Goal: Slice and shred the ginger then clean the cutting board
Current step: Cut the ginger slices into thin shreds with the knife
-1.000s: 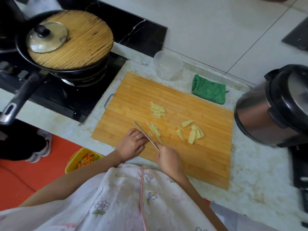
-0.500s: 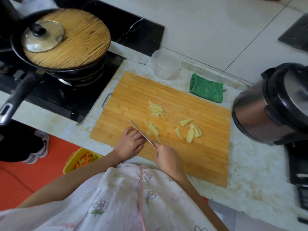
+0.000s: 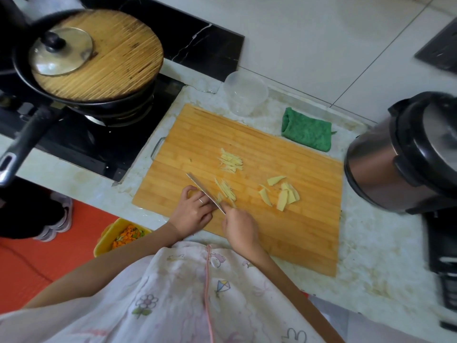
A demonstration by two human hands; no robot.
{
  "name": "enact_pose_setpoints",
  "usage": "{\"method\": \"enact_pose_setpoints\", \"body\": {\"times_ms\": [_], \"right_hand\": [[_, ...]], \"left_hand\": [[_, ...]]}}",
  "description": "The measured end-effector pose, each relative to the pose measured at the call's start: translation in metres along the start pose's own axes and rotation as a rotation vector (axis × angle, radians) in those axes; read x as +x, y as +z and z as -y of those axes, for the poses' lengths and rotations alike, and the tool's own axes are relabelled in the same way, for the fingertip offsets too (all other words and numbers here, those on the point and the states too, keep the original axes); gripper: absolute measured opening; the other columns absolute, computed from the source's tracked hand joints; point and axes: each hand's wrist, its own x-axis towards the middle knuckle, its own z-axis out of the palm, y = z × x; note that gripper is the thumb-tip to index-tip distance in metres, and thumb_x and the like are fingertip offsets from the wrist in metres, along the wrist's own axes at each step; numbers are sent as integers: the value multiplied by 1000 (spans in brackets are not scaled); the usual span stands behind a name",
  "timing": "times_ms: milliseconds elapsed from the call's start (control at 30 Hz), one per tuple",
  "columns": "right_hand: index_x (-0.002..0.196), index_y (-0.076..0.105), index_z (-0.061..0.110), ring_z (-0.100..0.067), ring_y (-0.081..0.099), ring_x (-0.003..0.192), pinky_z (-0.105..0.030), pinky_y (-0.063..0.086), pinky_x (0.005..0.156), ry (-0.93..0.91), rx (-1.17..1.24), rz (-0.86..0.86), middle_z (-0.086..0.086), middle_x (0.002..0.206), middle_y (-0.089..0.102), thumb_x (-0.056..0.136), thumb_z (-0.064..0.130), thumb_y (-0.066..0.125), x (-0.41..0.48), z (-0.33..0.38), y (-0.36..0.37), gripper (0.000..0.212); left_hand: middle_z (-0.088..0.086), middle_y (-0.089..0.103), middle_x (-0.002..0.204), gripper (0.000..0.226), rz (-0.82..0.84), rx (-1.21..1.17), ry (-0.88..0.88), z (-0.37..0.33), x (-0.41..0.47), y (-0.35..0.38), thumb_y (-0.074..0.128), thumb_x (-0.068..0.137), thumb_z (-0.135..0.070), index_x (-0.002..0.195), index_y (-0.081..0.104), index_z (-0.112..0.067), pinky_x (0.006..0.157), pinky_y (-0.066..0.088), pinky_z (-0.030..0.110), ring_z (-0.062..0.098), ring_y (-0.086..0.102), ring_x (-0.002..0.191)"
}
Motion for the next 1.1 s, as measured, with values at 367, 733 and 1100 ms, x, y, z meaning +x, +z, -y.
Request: {"method": "enact_pose_setpoints", "body": {"times_ms": [367,733,1100], "right_hand": [[99,67,11,-9,42,46,-25,29,44,168,583,-203,5,61,56,92,10,50,13,-46,-25,19],[105,66,5,-9,46,51,-25,36,48,467,928,-502,1,75,59,93,9,50,-19,-77,-10,21],[82,60,13,-20,47,50,-32,37,51,531,941,-474,-1,61,57,91,7,51,-29,-83,-5,14]], "left_hand": [[4,64,112,46,275,85,-82,1,28,-1,46,80,-30,114,68,-10,90,35,37,24,58,101],[4,59,116,34,355,-33,338,-1,76,14,66,72,-36,101,62,-18,96,30,39,22,48,109],[5,62,103,23,422,34,417,31,109,14,41,82,-26,83,61,-15,88,34,37,24,52,99]]}}
